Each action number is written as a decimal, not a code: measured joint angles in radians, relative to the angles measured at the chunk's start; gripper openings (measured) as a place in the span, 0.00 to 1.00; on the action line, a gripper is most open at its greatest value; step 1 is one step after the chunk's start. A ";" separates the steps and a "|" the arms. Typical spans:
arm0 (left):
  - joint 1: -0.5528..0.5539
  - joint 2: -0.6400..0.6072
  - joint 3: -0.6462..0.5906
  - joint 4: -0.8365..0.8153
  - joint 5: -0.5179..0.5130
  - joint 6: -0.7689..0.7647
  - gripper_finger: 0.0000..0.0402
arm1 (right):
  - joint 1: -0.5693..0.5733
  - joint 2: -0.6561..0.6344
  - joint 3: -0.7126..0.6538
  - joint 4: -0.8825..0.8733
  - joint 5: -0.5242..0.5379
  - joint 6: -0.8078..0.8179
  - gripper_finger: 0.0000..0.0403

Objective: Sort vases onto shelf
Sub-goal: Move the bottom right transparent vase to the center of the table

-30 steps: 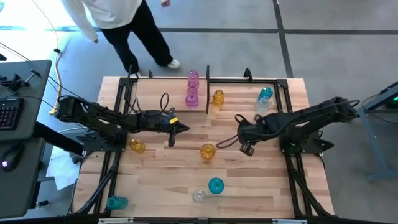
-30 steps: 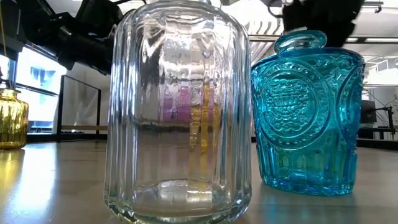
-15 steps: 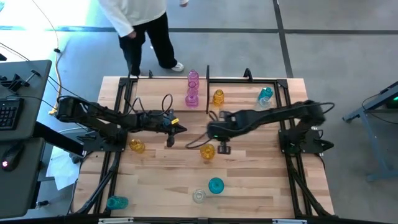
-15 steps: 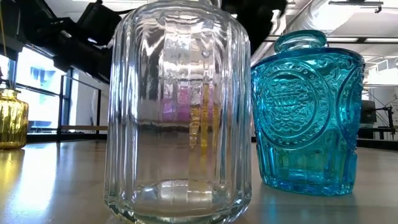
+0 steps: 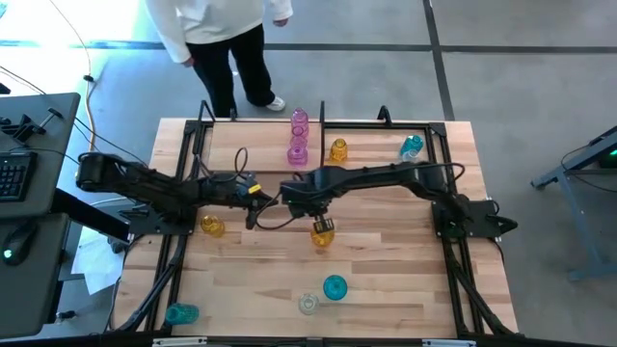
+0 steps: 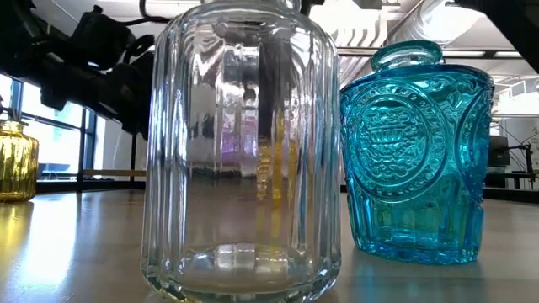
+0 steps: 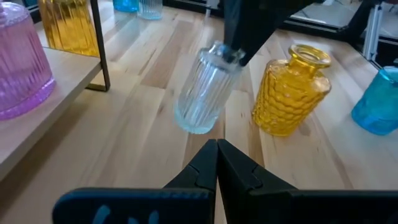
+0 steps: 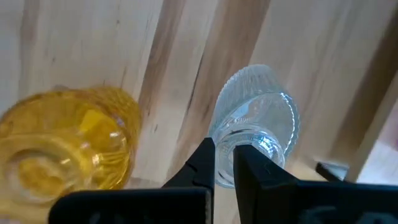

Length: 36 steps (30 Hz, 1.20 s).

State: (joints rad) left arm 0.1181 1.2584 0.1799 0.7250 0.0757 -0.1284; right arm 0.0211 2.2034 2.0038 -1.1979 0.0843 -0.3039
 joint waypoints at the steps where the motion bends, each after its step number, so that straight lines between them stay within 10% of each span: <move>1: 0.000 -0.010 -0.006 -0.001 0.000 -0.001 0.00 | -0.004 0.010 0.006 0.001 -0.005 -0.011 0.02; 36: -0.001 -0.036 -0.016 -0.002 0.000 -0.010 0.00 | -0.053 0.034 0.024 0.064 -0.067 0.006 0.37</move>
State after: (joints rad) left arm 0.1169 1.2228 0.1635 0.7228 0.0757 -0.1383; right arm -0.0322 2.2378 2.0275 -1.1339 0.0177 -0.2981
